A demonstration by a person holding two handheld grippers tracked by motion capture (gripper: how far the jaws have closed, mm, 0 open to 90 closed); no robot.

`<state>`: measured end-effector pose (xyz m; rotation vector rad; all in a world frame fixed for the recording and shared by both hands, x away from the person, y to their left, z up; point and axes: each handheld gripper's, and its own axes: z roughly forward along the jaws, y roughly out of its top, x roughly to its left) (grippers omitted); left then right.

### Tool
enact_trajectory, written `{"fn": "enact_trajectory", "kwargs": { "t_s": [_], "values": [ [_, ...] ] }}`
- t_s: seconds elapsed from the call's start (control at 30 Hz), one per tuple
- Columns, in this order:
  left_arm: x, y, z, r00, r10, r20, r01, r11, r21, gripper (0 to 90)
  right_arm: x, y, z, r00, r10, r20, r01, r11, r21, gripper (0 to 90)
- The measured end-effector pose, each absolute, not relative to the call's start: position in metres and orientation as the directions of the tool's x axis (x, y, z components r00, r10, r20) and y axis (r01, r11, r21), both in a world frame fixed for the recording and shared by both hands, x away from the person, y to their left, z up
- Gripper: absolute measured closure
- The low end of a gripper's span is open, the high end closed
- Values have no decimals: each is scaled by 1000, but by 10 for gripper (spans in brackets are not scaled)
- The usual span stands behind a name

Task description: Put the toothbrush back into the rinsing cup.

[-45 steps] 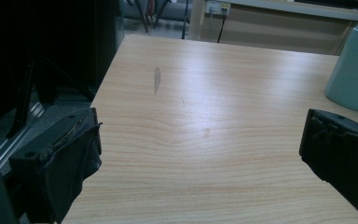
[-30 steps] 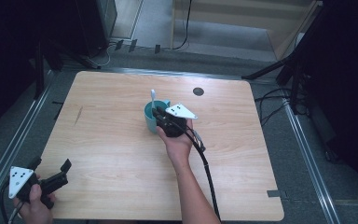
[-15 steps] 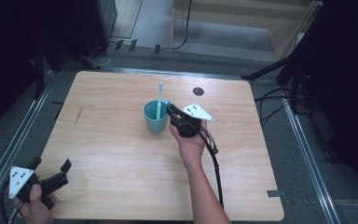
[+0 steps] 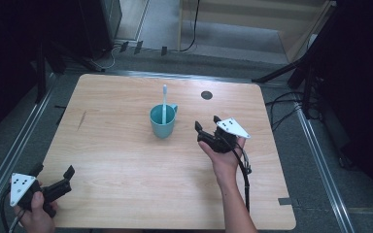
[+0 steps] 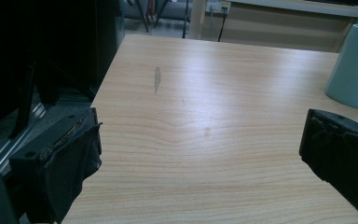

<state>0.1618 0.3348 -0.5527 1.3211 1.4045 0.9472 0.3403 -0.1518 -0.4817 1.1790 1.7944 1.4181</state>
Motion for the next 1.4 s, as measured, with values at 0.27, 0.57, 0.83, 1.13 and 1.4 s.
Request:
{"fn": "enact_trajectory", "kwargs": {
  "t_s": [0.27, 0.57, 0.83, 1.13, 1.4],
  "values": [
    [162, 334, -553, 40, 991, -124, 253, 110, 961, 0, 316, -184, -488, -412, 909, 71, 307, 64, 950, 0],
    [162, 333, -553, 39, 993, -112, 256, 98, 962, 0, 294, -222, -499, -358, 930, 84, 304, 31, 952, 0],
    [162, 332, -553, 38, 994, -100, 259, 87, 962, 0, 276, -259, -511, -307, 947, 94, 326, 12, 945, 0],
    [161, 330, -553, 38, 996, -84, 258, 72, 963, 0, 255, -297, -524, -256, 961, 107, 343, -13, 939, 0],
    [161, 329, -553, 38, 997, -74, 257, 62, 964, 0, 240, -323, -534, -229, 967, 110, 355, -22, 935, 0]
  ]
}}
